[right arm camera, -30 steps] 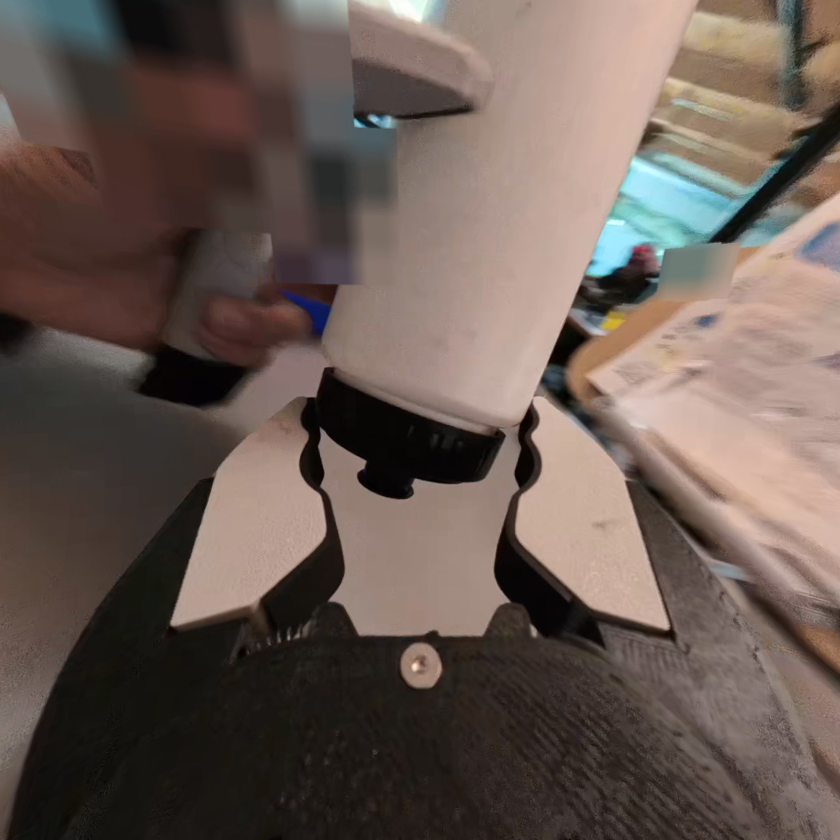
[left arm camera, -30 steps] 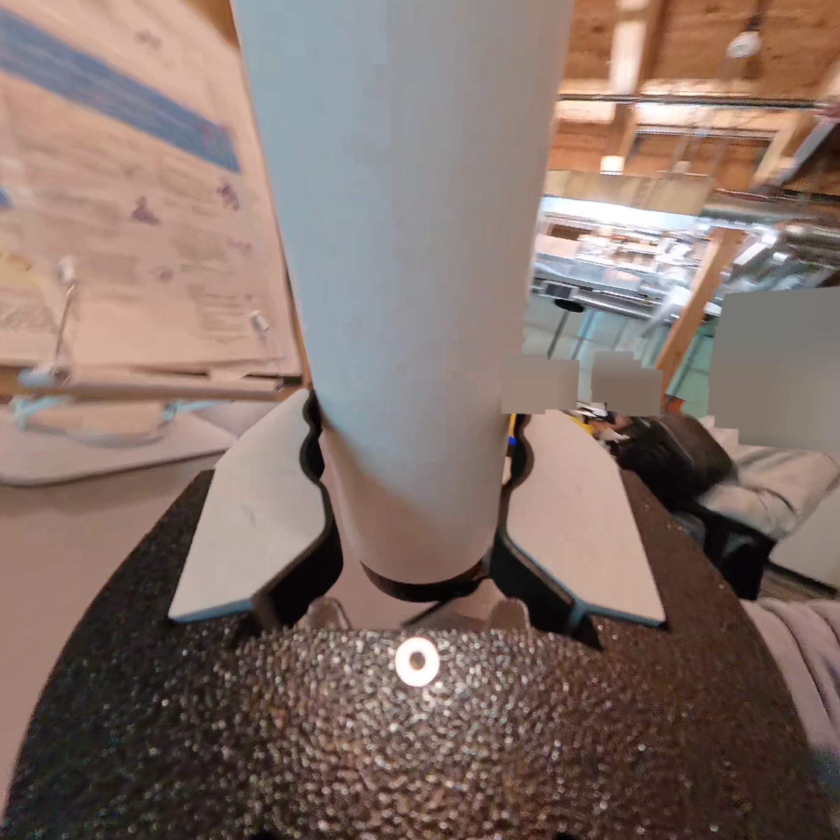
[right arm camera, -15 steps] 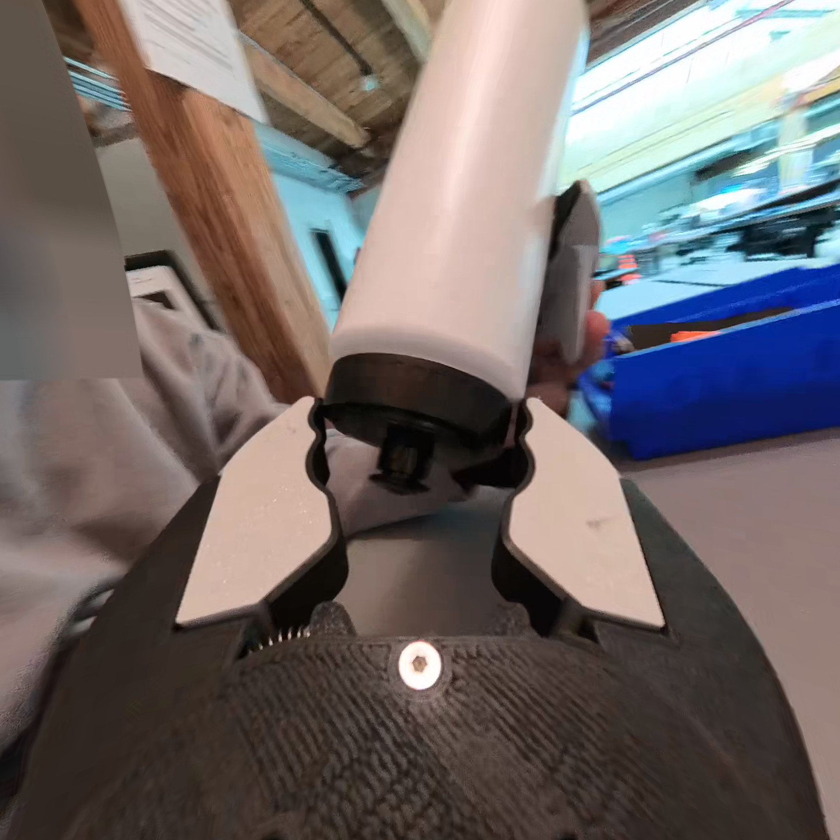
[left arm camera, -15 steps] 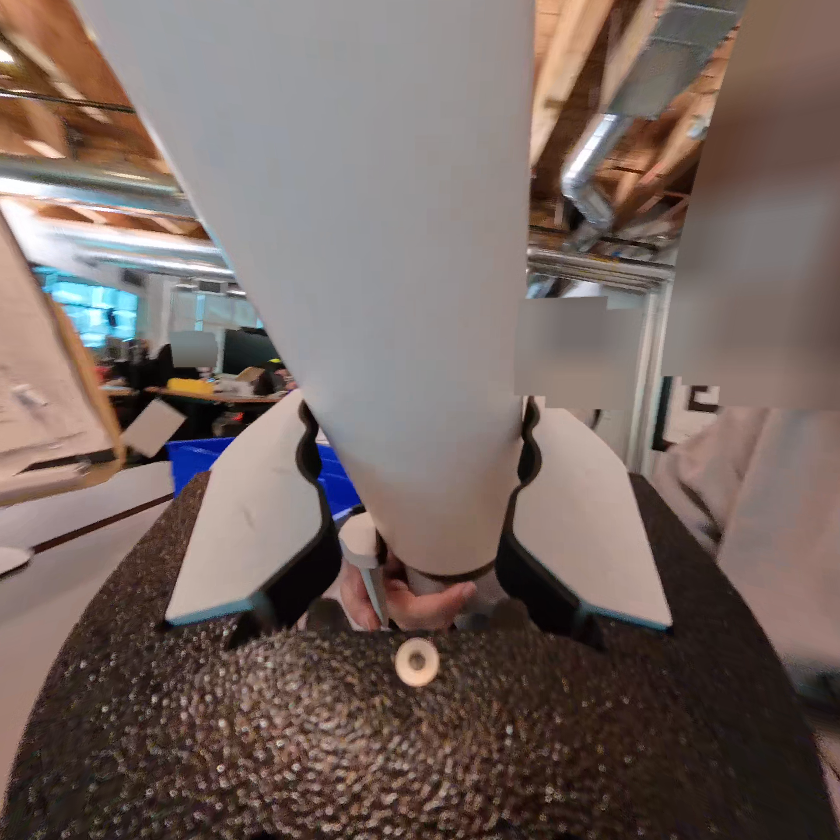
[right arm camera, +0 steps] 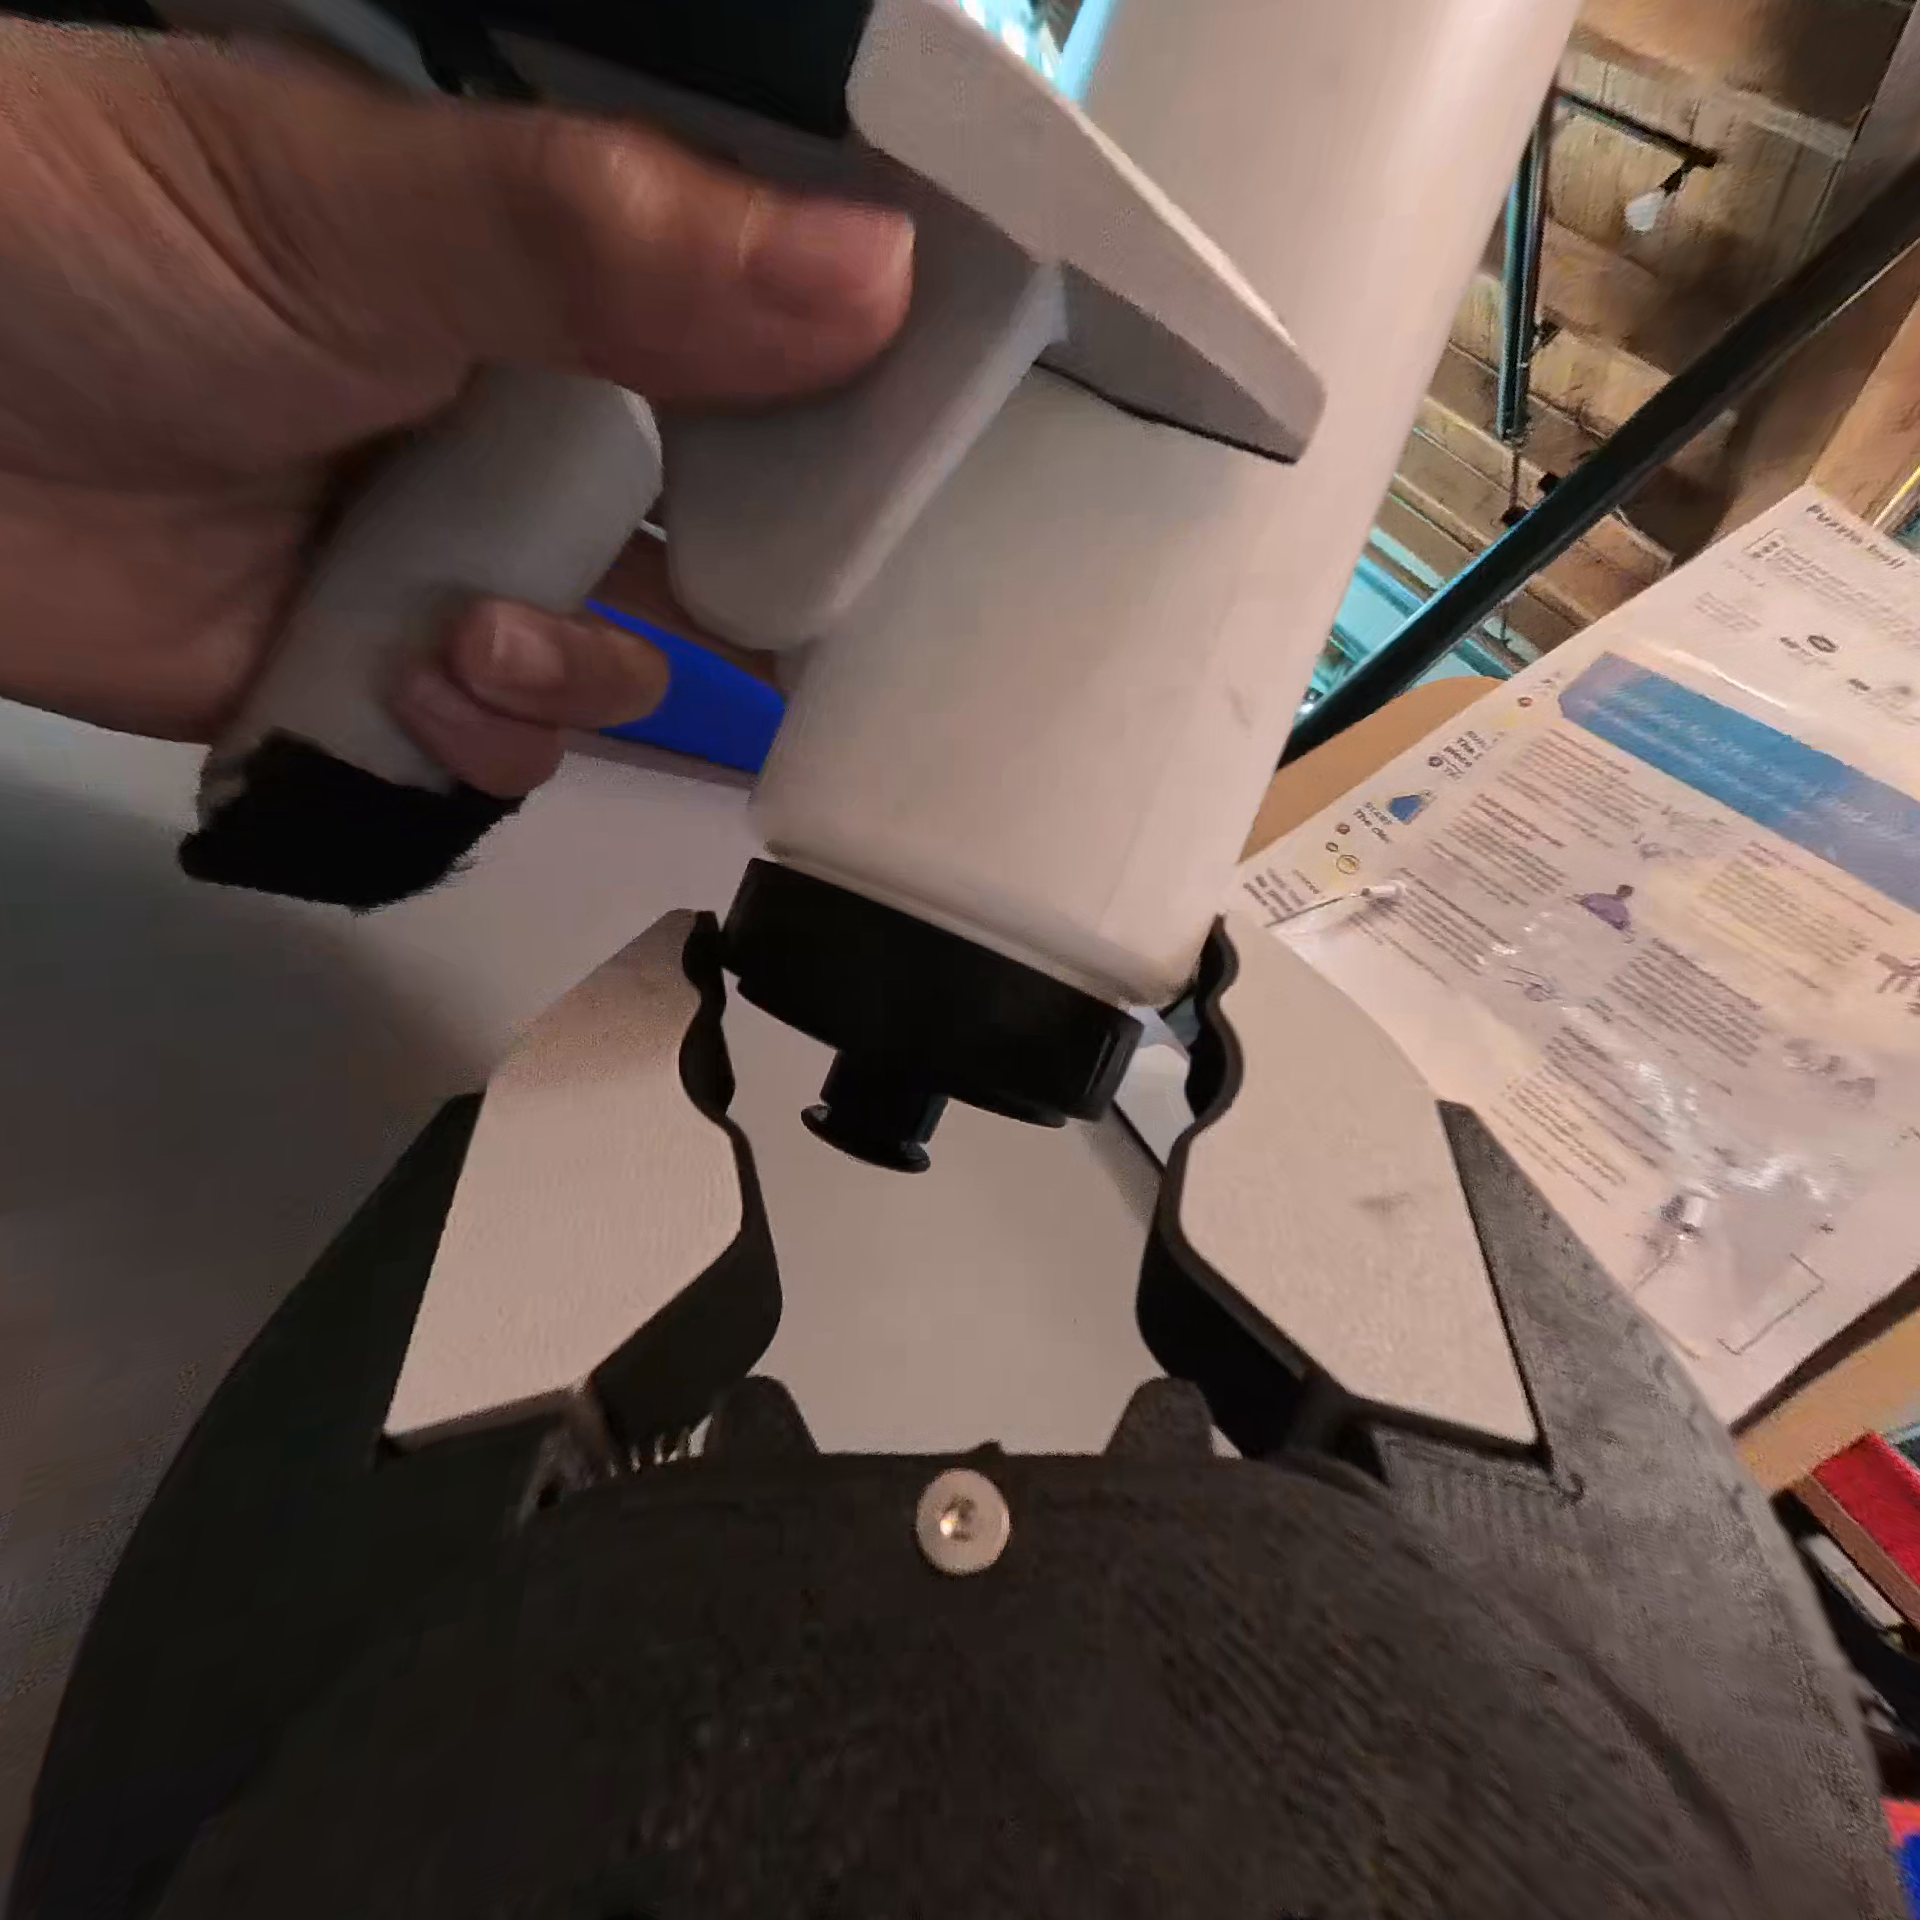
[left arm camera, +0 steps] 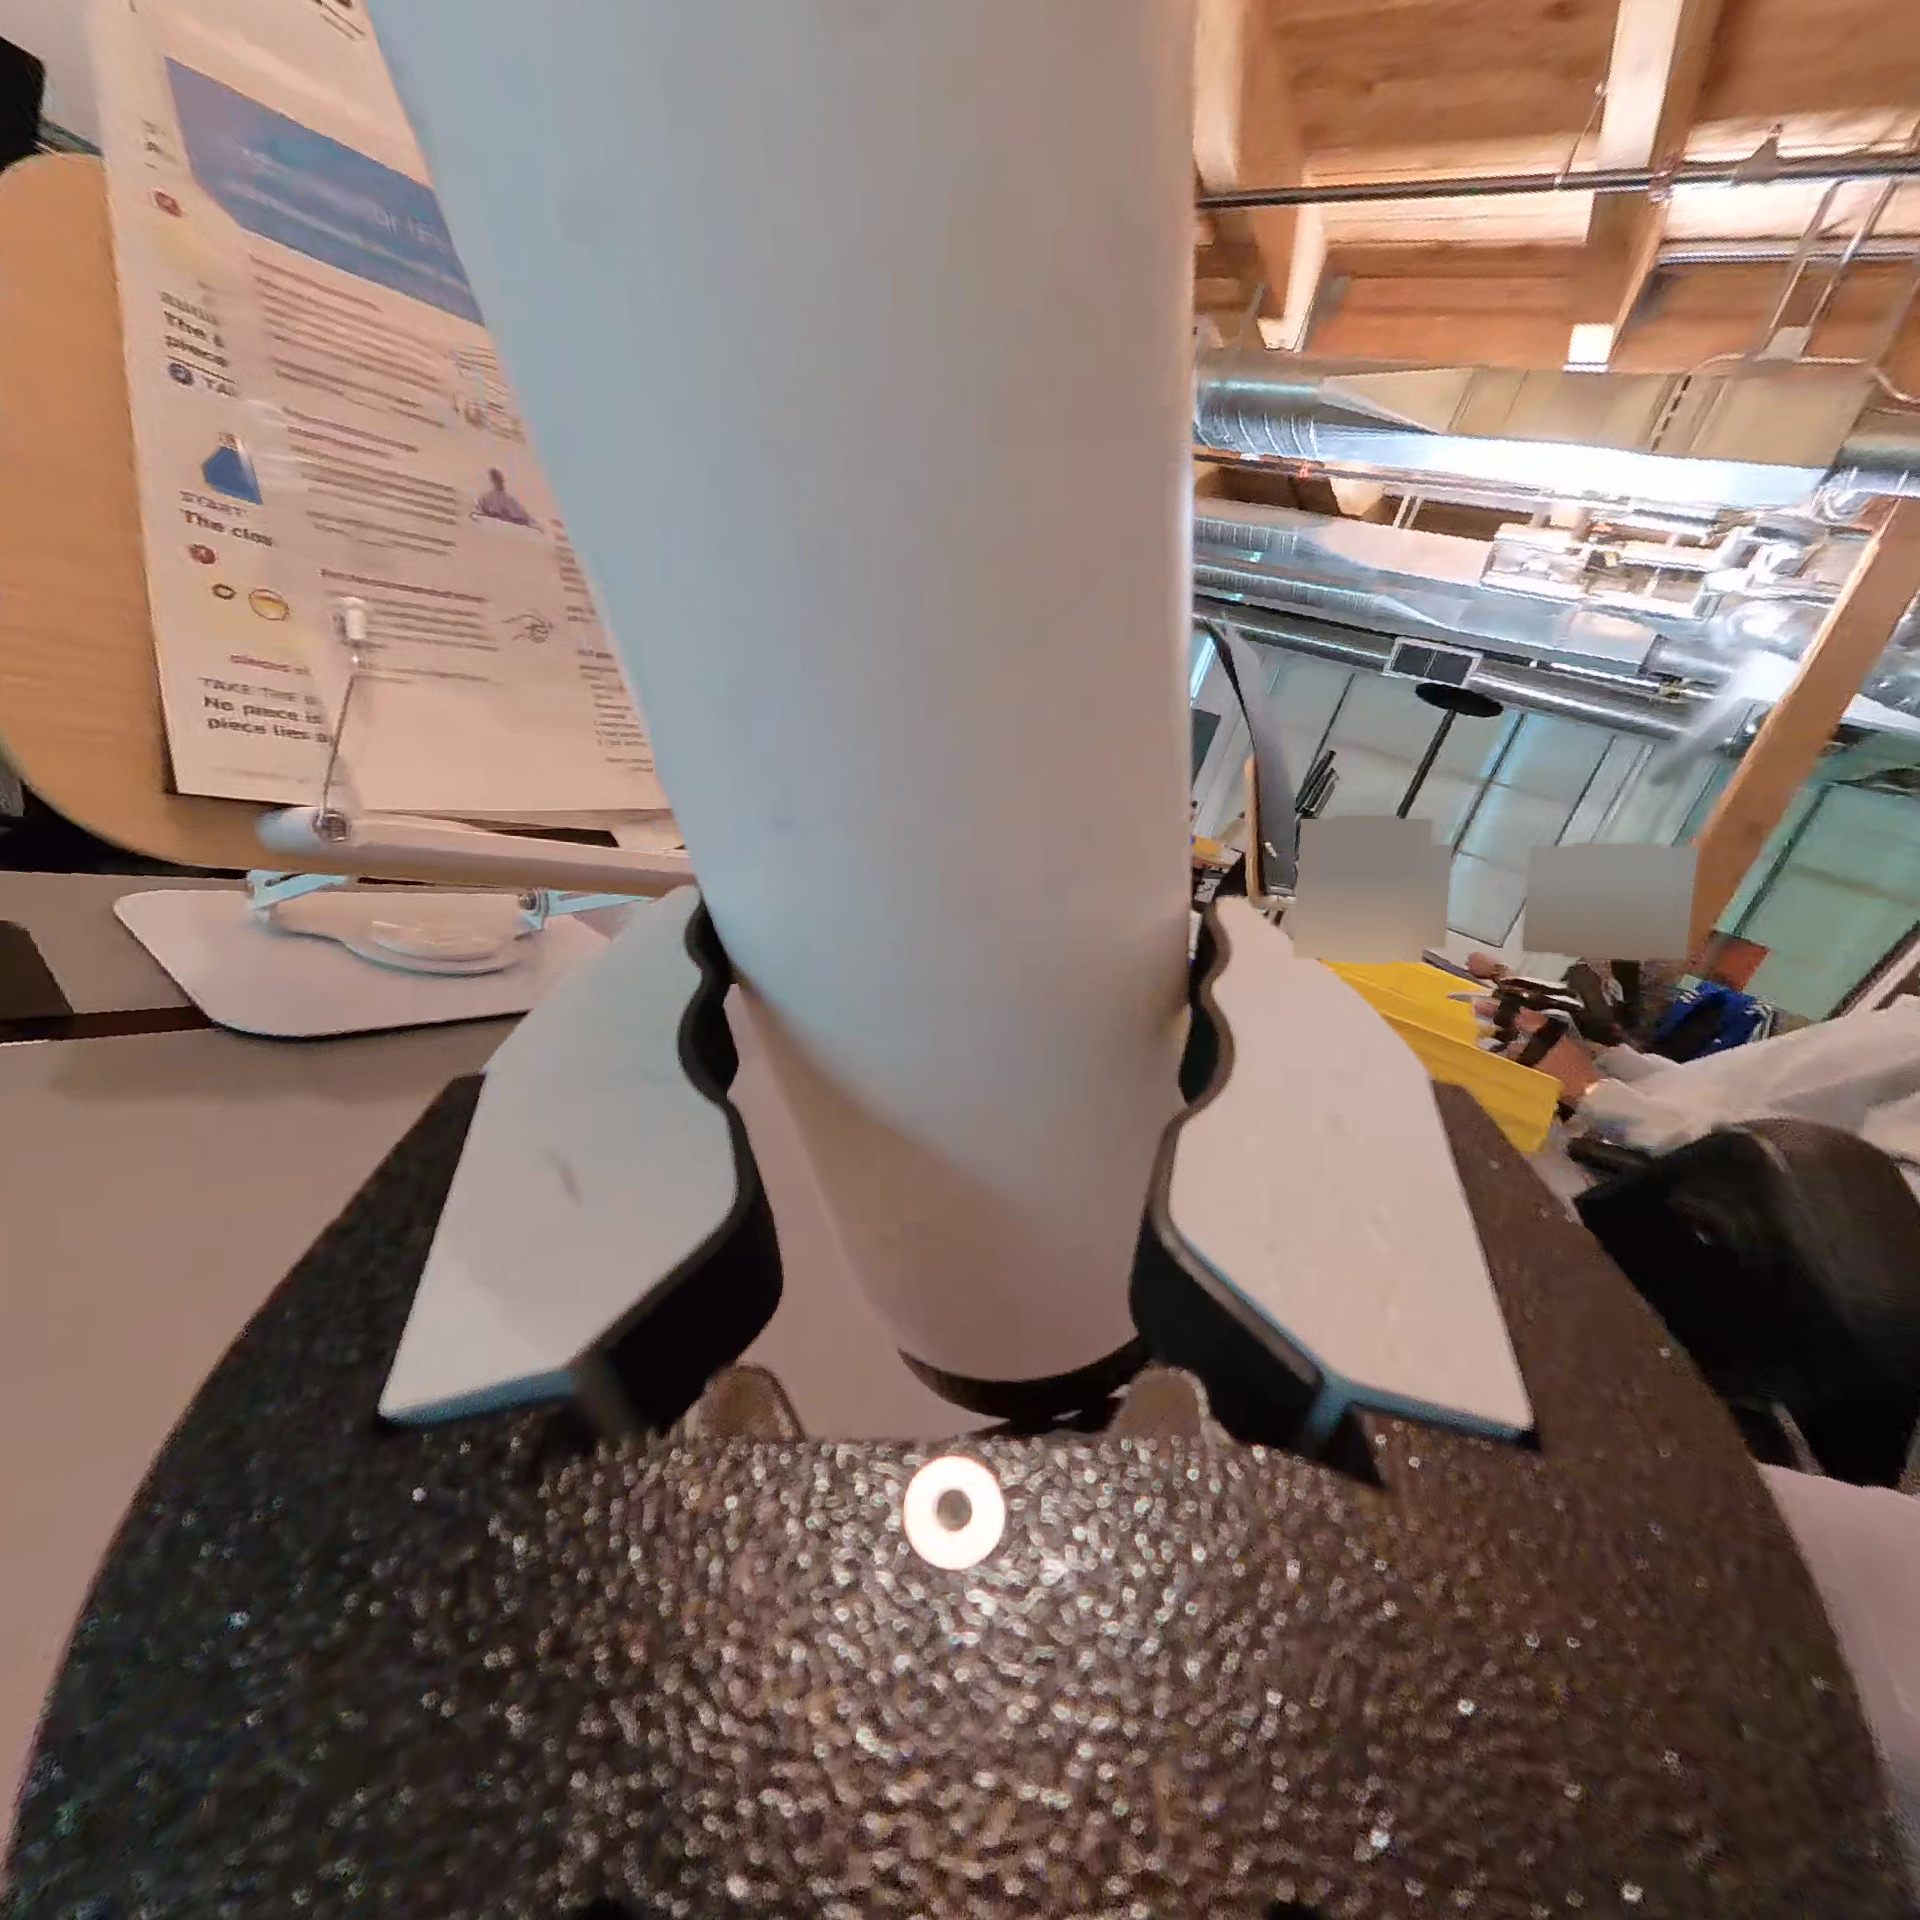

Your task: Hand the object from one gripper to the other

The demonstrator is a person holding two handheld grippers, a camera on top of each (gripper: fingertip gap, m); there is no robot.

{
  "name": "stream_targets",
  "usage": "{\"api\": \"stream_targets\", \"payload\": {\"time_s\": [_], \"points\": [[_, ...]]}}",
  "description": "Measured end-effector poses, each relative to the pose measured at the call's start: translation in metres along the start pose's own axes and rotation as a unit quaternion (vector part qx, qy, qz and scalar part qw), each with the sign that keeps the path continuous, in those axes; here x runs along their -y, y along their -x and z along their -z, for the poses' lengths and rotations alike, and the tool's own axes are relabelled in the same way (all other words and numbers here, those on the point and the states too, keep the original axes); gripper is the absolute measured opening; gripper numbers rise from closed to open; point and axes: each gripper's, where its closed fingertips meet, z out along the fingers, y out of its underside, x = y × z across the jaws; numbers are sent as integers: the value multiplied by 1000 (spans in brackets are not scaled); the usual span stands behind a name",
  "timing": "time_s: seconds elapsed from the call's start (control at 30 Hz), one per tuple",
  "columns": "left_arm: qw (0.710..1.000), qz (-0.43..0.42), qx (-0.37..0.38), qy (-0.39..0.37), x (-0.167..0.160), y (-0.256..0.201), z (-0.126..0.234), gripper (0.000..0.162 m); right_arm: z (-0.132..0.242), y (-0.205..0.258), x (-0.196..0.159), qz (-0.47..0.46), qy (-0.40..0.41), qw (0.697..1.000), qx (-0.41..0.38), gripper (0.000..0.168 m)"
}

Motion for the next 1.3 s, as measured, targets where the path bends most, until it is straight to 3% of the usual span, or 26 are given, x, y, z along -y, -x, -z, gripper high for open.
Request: {"api": "stream_targets", "payload": {"time_s": [0.13,0.2,0.27,0.33,0.4,0.43,0.53,0.6,0.67,0.7,0.77,0.97,1.13,1.23,1.3], "points": [[1000,4,-20,1,2,-3,0,85,3,-2,3,-8,-11,1000,19,86],[997,9,-72,-21,10,-12,5,80,7,0,14,-100,-44,991,73,86],[989,-7,-142,-47,23,-30,12,83,21,5,42,-239,-134,947,171,86],[984,-15,-174,-25,21,-37,14,91,35,1,64,-369,-203,871,251,86],[978,27,-205,33,7,-38,13,114,47,-2,77,-436,-245,809,310,86],[971,55,-230,45,4,-42,14,117,50,1,79,-443,-247,794,334,86],[957,80,-278,27,8,-57,19,101,42,33,67,-409,-169,813,378,86],[960,74,-265,44,3,-54,15,104,35,50,55,-385,-118,833,380,85],[977,20,-199,68,-6,-39,8,103,24,56,37,-365,-68,861,346,86],[987,-31,-142,75,-10,-25,5,102,21,54,30,-359,-58,871,331,99],[982,-142,-57,111,-18,-4,3,101,18,38,24,-366,-58,880,298,103],[889,-399,99,201,-38,22,-1,101,28,-44,39,-455,-191,858,144,92],[792,-537,138,255,-60,21,-5,102,28,-40,51,-402,-197,888,107,98],[761,-582,141,250,-62,14,-8,102,28,-43,47,-370,-196,906,62,86],[769,-582,125,233,-61,9,-9,103,29,-44,47,-388,-195,896,95,85]]}}
